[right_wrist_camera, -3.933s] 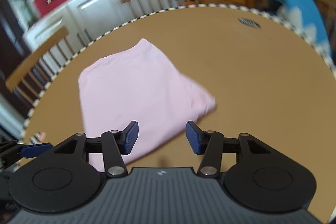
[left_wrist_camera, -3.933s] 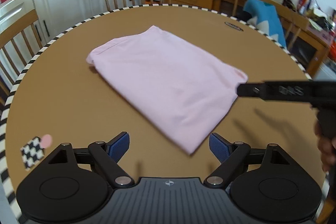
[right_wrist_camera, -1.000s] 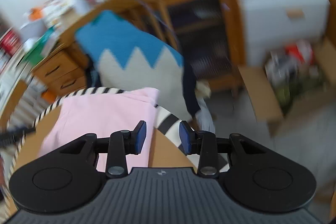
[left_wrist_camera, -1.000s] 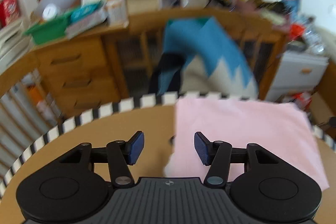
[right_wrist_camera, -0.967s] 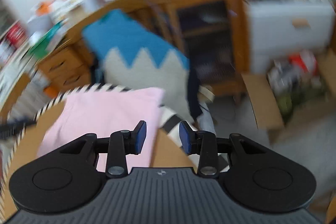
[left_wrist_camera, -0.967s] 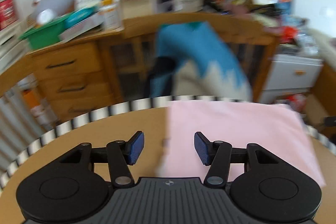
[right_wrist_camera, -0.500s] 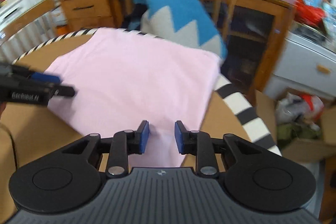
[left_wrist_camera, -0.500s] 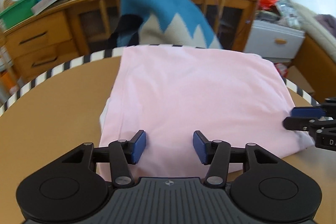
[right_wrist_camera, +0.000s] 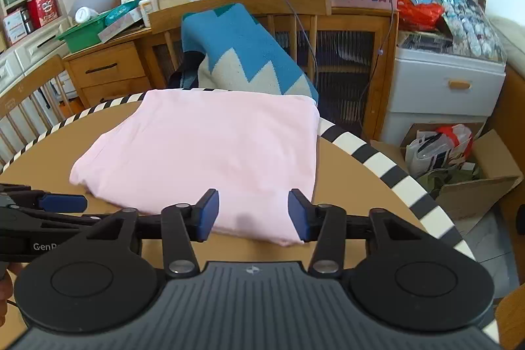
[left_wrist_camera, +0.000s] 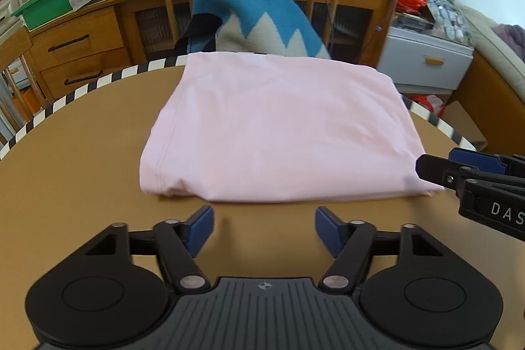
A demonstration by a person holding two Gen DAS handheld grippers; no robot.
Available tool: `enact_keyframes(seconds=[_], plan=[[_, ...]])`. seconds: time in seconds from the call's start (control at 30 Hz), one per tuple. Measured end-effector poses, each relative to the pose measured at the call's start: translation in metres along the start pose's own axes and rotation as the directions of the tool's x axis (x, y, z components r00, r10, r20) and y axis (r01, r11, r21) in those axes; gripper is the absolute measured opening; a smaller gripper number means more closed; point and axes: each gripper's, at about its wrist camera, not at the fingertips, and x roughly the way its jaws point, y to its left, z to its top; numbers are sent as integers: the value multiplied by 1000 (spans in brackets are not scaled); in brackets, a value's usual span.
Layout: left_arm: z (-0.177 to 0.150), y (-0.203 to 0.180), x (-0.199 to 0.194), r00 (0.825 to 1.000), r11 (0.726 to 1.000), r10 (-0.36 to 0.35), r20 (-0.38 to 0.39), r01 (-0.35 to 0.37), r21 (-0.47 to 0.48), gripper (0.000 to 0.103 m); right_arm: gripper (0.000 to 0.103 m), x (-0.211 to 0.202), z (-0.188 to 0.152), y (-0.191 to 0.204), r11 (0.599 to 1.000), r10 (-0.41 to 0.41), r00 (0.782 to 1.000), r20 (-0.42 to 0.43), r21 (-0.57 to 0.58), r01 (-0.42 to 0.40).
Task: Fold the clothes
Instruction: 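Release the bundle and raise both grippers away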
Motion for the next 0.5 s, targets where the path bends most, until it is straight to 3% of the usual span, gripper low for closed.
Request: enact_keyframes(seconds=[0.1, 0.5], plan=[[-6, -2, -8, 1000, 1000, 3, -5, -3, -10, 83, 53, -8, -5, 3, 1000, 11, 1000, -14, 5, -11], [-13, -7, -18, 1000, 1000, 0, -7, -1, -7, 85, 54, -25, -11, 9, 999, 33, 999, -32, 10, -32]])
